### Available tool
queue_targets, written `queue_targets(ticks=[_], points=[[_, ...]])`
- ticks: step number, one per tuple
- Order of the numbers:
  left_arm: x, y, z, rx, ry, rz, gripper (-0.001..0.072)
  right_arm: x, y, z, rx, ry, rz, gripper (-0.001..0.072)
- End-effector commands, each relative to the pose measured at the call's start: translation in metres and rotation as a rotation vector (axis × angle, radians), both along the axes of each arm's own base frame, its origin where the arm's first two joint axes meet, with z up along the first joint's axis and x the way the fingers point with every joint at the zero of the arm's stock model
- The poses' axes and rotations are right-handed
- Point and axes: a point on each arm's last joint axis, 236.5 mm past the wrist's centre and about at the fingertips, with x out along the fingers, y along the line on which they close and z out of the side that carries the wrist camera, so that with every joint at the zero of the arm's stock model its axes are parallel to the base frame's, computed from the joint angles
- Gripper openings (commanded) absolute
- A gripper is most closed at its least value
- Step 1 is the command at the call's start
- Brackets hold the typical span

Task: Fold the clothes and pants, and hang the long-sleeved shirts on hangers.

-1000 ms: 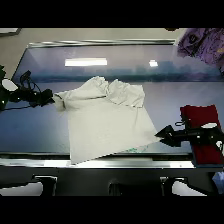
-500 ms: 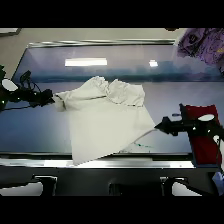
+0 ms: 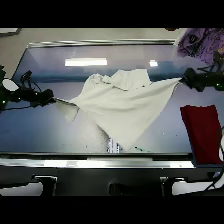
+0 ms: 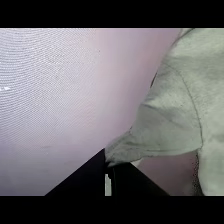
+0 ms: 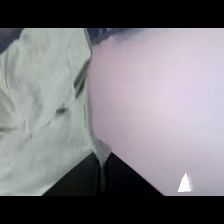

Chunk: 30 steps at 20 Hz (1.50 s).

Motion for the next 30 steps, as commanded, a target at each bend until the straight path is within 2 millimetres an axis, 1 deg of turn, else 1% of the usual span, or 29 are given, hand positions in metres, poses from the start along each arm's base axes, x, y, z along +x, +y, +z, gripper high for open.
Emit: queue_targets(ticks=[1,2,3,4,5,6,7,9,10,11,12,14,15,17,20,21,22,23,24,27,30], points=[[0.001,-0.008,-0.001,0.002,-0.003,-0.019,0.0019,0.035,-0.011,-0.01,0.066,0.006,-0.076,0.0029],[0.002,-0.011,-0.001,0.003,-0.007,-0.023,0.0019,0.033,-0.009,-0.018,0.076,0.028,-0.068,0.0072],[0.004,-0.013,0.0,0.004,-0.015,-0.025,0.002,0.029,-0.007,-0.02,0.086,0.049,-0.061,0.0235],[0.005,-0.013,0.0,0.006,-0.023,-0.024,0.0019,0.021,-0.007,-0.019,0.088,0.068,-0.041,0.0439],[0.005,-0.014,0.0,0.006,-0.023,-0.025,0.0019,0.008,-0.008,-0.016,0.075,0.087,0.003,0.0477],[0.005,-0.014,0.0,0.006,-0.022,-0.026,0.0019,-0.009,-0.012,-0.013,0.055,0.11,0.058,0.0478],[0.005,-0.014,0.0,0.005,-0.02,-0.026,0.002,-0.028,-0.021,-0.008,0.039,0.138,0.096,0.048],[0.003,-0.015,0.0,0.004,-0.015,-0.029,0.002,-0.065,-0.041,0.0,0.045,0.184,0.103,0.0483],[0.003,-0.015,0.0,0.003,-0.013,-0.03,0.002,-0.08,-0.045,0.002,0.064,0.189,0.085,0.0499],[0.003,-0.016,0.0,0.004,-0.013,-0.032,0.0019,-0.096,-0.041,-0.001,0.1,0.193,0.064,0.0584],[0.003,-0.016,0.0,0.004,-0.013,-0.034,0.002,-0.111,-0.029,-0.007,0.138,0.203,0.057,0.0615],[0.003,-0.019,0.0,0.004,-0.013,-0.039,0.0019,-0.148,0.013,-0.031,0.23,0.238,0.065,0.0615],[0.003,-0.02,0.0,0.003,-0.013,-0.041,0.002,-0.167,0.04,-0.044,0.284,0.258,0.064,0.0618],[0.002,-0.022,0.0,0.003,-0.013,-0.046,0.0019,-0.203,0.097,-0.071,0.366,0.292,0.081,0.069],[0.002,-0.024,0.0,0.003,-0.013,-0.051,0.0019,-0.255,0.166,-0.118,0.394,0.383,0.121,0.069],[0.002,-0.024,0.0,0.003,-0.012,-0.051,0.0019,-0.267,0.184,-0.129,0.4,0.41,0.135,0.069],[0.002,-0.024,0.0,0.003,-0.012,-0.051,0.0019,-0.277,0.197,-0.14,0.391,0.434,0.149,0.069],[0.002,-0.024,0.0,0.004,-0.013,-0.051,0.002,-0.283,0.208,-0.148,0.371,0.447,0.157,0.069],[0.002,-0.024,0.0,0.003,-0.013,-0.051,0.0019,-0.285,0.217,-0.153,0.346,0.444,0.168,0.0689],[0.002,-0.024,0.0,0.004,-0.013,-0.051,0.0019,-0.281,0.233,-0.159,0.313,0.434,0.147,0.0689],[0.002,-0.024,-0.001,0.004,-0.013,-0.052,0.0019,-0.277,0.251,-0.163,0.351,0.436,0.141,0.0688]])
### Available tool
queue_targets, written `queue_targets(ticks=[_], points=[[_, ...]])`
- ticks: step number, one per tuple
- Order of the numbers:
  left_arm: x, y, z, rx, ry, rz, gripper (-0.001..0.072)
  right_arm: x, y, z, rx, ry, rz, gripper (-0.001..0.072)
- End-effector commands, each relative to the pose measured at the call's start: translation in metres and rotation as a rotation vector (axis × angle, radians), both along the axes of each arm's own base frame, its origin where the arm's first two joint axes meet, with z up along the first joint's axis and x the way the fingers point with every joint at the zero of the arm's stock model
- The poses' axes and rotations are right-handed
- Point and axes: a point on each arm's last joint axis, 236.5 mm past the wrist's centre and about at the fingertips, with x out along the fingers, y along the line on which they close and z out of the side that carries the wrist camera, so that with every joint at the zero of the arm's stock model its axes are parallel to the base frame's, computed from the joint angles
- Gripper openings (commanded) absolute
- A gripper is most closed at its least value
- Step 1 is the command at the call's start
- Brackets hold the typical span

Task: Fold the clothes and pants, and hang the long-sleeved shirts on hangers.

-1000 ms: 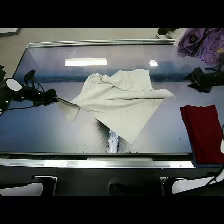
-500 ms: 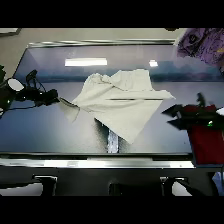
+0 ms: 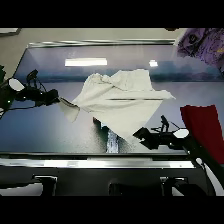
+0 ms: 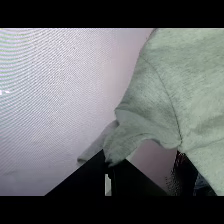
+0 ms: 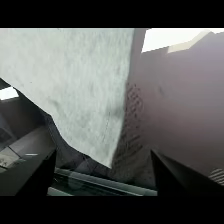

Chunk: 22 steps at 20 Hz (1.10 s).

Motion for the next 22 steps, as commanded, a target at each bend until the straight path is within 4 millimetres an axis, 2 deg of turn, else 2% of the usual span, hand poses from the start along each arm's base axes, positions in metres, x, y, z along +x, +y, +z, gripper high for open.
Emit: queue_targets(ticks=[1,3,5,6,8,10,11,12,14,15,17,18,19,20,22], points=[[0.0,0.0,-0.001,0.001,0.001,-0.001,0.0019,0.006,0.024,-0.006,0.035,-0.008,-0.043,0.0686],[0.0,0.0,-0.003,0.0,0.005,-0.001,0.0019,0.008,0.039,-0.009,0.065,-0.012,-0.045,0.0681],[0.0,0.0,-0.004,0.0,0.007,-0.001,0.002,0.006,0.045,-0.017,0.046,-0.011,-0.036,0.063],[0.0,0.0,-0.004,0.0,0.008,-0.001,0.0019,0.008,0.044,-0.019,0.036,-0.019,-0.042,0.0478],[0.0,0.001,-0.003,0.001,0.006,0.0,0.0019,0.019,0.044,-0.01,0.033,-0.082,-0.004,0.0058],[0.004,0.005,0.004,0.012,-0.015,0.004,0.0019,0.044,0.045,0.016,0.055,-0.164,0.032,0.0028],[0.01,0.008,0.015,0.025,-0.044,0.005,0.0018,0.063,0.04,0.036,0.058,-0.215,0.043,0.0028],[0.019,0.013,0.034,0.049,-0.095,0.003,0.0018,0.084,0.032,0.058,0.052,-0.272,0.055,0.0028],[0.041,0.026,0.089,0.117,-0.232,0.001,0.0018,0.128,0.007,0.116,0.015,-0.405,0.076,0.0028],[0.052,0.032,0.13,0.152,-0.327,0.005,0.0018,0.148,-0.006,0.154,-0.009,-0.483,0.09,0.0028],[0.063,0.044,0.224,0.225,-0.536,0.022,0.0018,0.17,-0.021,0.237,-0.031,-0.649,0.136,0.0028],[0.06,0.048,0.279,0.262,-0.655,0.035,0.0018,0.173,-0.026,0.287,-0.038,-0.744,0.158,0.0028],[0.05,0.052,0.331,0.296,-0.767,0.052,0.0018,0.17,-0.029,0.336,-0.054,-0.838,0.172,0.0028],[0.032,0.054,0.387,0.322,-0.89,0.07,0.0018,0.158,-0.03,0.387,-0.082,-0.945,0.198,0.0028],[-0.022,0.052,0.476,0.353,-1.103,0.107,0.0018,0.116,-0.033,0.473,-0.185,-1.135,0.224,0.0028]])
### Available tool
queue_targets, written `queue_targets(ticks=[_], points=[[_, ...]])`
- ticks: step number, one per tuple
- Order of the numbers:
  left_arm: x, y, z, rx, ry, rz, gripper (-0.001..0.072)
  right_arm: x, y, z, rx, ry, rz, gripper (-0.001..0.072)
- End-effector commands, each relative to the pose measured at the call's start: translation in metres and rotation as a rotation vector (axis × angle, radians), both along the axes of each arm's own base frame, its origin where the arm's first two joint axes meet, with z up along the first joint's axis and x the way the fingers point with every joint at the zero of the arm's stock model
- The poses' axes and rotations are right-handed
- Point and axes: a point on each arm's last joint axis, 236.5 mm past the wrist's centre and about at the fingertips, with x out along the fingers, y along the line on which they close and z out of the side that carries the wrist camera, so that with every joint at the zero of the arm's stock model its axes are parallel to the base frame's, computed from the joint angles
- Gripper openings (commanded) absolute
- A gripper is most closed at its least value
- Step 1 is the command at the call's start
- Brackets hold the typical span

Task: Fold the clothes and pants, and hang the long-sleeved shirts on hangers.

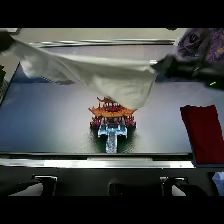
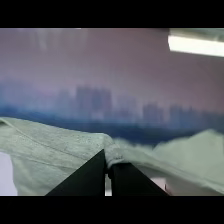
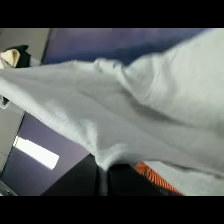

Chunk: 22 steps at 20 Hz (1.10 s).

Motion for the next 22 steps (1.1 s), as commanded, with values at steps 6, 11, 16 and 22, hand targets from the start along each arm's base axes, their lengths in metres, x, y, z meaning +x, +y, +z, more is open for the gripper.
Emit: queue_targets(ticks=[6,11,16,22], points=[[-0.246,-0.01,0.218,0.091,-0.606,0.057,0.0018,-0.207,-0.034,0.252,-0.205,-0.645,-0.226,0.0029],[-0.278,-0.004,0.225,0.076,-0.647,0.103,0.0018,-0.211,-0.049,0.253,-0.175,-0.607,-0.312,0.0029],[-0.15,-0.003,0.149,0.116,-0.364,0.034,0.0018,-0.11,-0.054,0.156,-0.281,-0.269,-0.214,0.0029],[0.053,-0.009,-0.065,0.045,0.083,-0.073,0.0019,0.041,-0.073,-0.045,-0.311,0.141,-0.166,0.0029]])
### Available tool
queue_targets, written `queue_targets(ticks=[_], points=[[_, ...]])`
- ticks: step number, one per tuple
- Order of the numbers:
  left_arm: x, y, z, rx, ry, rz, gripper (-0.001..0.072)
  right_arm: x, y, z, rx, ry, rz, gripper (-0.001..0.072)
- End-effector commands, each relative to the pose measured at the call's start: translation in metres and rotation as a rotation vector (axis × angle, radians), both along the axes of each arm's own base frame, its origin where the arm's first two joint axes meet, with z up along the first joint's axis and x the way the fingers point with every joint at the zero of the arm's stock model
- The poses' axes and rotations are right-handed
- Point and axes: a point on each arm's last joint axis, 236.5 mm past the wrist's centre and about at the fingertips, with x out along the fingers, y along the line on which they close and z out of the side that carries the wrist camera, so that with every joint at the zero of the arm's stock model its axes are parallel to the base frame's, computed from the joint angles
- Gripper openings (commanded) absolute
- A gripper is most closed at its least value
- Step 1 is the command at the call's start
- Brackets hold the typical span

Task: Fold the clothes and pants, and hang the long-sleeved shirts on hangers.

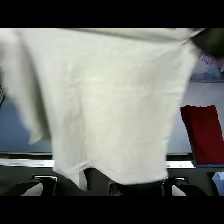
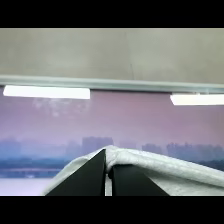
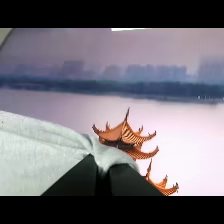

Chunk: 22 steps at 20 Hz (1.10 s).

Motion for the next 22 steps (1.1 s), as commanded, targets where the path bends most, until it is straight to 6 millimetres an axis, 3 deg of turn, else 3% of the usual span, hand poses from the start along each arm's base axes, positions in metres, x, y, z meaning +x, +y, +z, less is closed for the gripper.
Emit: queue_targets(ticks=[1,4,6,9,11,13,14,16,17,19,20,22], points=[[0.1,-0.014,-0.139,-0.031,0.226,-0.074,0.0019,0.081,-0.014,-0.119,0.012,0.169,-0.044,0.0029],[0.153,-0.027,-0.241,-0.05,0.335,-0.084,0.0019,0.138,-0.019,-0.195,0.074,0.245,-0.1,0.0029],[0.169,-0.036,-0.292,-0.055,0.389,-0.091,0.0019,0.163,-0.02,-0.246,0.12,0.298,-0.131,0.0029],[0.171,-0.049,-0.348,-0.064,0.489,-0.107,0.002,0.174,-0.013,-0.308,0.182,0.403,-0.144,0.0029],[0.169,-0.056,-0.37,-0.09,0.539,-0.1,0.002,0.172,-0.008,-0.337,0.215,0.473,-0.147,0.003],[0.168,-0.057,-0.376,-0.096,0.552,-0.099,0.0025,0.171,-0.006,-0.347,0.23,0.498,-0.146,0.0043],[0.168,-0.057,-0.373,-0.118,0.551,-0.082,0.0087,0.171,-0.005,-0.346,0.232,0.5,-0.145,0.0109],[0.164,-0.051,-0.361,-0.145,0.568,-0.064,0.0447,0.164,-0.002,-0.338,0.233,0.51,-0.125,0.0284],[0.159,-0.045,-0.353,-0.15,0.582,-0.059,0.0552,0.159,-0.004,-0.33,0.228,0.516,-0.111,0.0349],[0.14,-0.025,-0.331,-0.156,0.62,-0.044,0.0564,0.14,-0.012,-0.308,0.194,0.524,-0.06,0.0462],[0.127,-0.01,-0.32,-0.161,0.646,-0.029,0.0603,0.127,-0.021,-0.294,0.16,0.522,-0.026,0.0483],[0.095,0.021,-0.302,-0.175,0.712,0.007,0.0609,0.097,-0.048,-0.272,0.077,0.534,0.029,0.0483]])
